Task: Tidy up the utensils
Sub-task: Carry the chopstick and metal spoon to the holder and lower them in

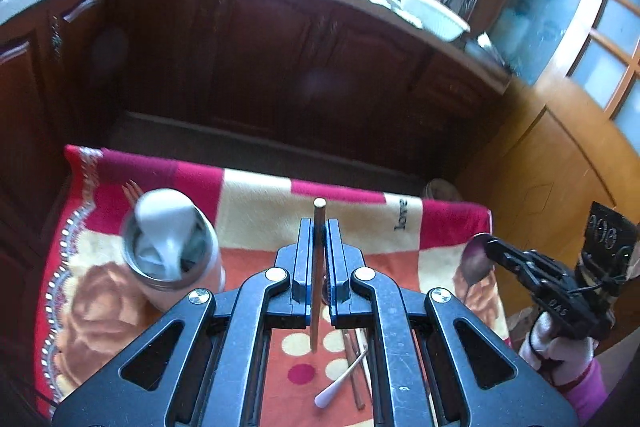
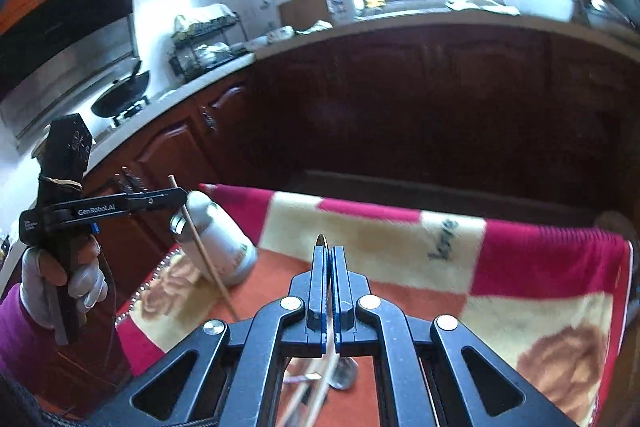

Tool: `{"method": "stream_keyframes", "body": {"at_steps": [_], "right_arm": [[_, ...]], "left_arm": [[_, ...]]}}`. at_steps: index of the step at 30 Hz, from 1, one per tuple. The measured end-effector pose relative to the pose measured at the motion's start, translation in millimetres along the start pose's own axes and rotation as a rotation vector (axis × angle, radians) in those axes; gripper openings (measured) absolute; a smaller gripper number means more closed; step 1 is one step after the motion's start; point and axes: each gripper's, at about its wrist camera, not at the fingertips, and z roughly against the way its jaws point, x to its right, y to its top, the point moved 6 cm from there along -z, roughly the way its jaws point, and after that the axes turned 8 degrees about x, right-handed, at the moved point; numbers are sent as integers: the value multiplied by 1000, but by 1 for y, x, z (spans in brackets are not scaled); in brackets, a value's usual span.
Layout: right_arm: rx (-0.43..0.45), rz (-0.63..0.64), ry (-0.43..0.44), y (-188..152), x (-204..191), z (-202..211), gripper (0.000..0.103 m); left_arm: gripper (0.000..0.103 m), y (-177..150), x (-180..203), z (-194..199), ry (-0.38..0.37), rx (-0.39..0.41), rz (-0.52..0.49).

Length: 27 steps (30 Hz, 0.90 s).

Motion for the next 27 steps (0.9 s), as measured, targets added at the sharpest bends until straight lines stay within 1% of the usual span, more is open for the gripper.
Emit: {"method": "stream_keyframes", "body": {"at_steps": [7, 10, 15, 17, 20, 23, 27], "right_arm": [[48, 46, 55, 39, -51, -20, 1], [77, 80, 82, 62, -80, -34, 1], [120, 111, 88, 94, -119, -61, 1], [138, 135, 72, 104, -132, -74, 1], [165, 178, 43, 115, -151, -96, 1], [182, 213, 17, 122, -165, -121, 1], [201, 282, -23, 119, -178, -147, 1]], "left_arm": [[4, 47, -27, 57, 23, 87, 19], [4, 69, -39, 79, 30, 124, 35], [4, 105, -62, 110, 77, 197, 42], [4, 116, -74, 116, 105, 223, 45], [4, 123, -88, 117, 158, 245, 31], [4, 121, -99, 108, 175, 232, 28], [4, 108, -111, 88, 210, 195, 12]]}}
